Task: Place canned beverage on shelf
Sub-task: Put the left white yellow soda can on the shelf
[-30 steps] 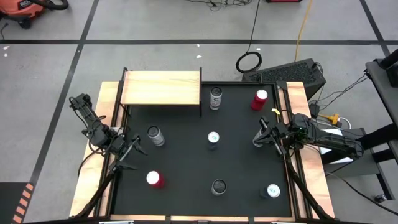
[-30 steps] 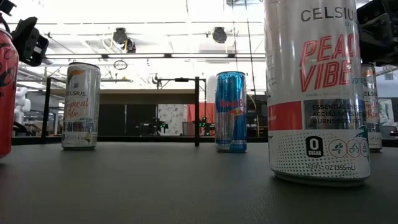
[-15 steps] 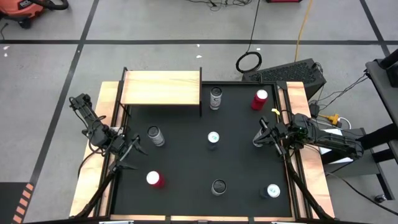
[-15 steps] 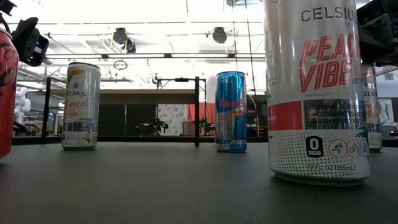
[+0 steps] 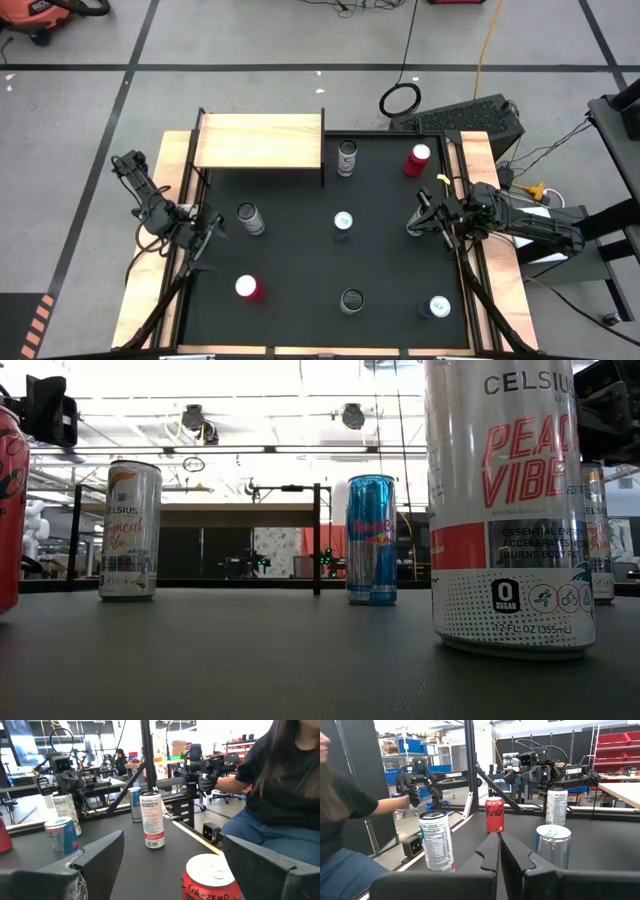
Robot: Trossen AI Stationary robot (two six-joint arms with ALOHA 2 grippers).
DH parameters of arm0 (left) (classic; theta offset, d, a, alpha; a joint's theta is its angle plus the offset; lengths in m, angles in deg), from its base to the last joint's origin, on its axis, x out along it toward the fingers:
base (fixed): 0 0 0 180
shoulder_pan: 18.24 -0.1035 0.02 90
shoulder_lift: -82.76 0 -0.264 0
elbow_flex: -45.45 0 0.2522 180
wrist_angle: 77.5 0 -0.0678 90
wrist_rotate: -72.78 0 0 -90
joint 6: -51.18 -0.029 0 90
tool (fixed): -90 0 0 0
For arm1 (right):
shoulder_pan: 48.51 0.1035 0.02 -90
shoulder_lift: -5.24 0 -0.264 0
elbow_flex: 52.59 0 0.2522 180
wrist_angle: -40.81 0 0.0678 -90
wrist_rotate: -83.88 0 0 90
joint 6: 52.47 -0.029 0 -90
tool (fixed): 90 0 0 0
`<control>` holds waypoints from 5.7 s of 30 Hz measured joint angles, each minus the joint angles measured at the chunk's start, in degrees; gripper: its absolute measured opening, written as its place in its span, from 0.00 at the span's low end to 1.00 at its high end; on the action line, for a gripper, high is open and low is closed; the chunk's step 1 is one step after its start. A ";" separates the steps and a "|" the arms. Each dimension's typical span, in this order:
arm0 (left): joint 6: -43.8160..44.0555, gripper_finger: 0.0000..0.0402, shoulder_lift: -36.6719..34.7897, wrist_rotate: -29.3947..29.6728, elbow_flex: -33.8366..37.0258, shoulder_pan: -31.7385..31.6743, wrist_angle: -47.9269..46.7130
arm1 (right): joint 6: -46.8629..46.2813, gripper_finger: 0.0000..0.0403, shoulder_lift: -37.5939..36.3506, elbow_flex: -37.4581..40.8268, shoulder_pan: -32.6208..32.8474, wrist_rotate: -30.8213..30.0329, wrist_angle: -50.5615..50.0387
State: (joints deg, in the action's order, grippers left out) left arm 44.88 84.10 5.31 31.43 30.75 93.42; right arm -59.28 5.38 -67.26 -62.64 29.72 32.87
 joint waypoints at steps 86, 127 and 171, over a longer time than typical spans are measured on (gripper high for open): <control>12.46 0.86 0.13 28.66 0.00 0.00 3.56 | -13.32 0.00 0.04 -3.10 -0.02 -1.37 2.54; 13.52 0.86 0.42 34.96 -0.07 -1.88 -2.18 | -17.42 0.00 0.04 -3.10 0.00 -2.99 3.02; 10.03 0.86 4.88 19.53 -11.56 -16.70 -13.63 | -12.02 0.00 0.04 -3.10 -0.01 -3.02 5.93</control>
State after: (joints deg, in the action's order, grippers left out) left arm 54.91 88.98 24.84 19.87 14.05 79.79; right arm -71.30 5.43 -70.36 -62.66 26.70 38.81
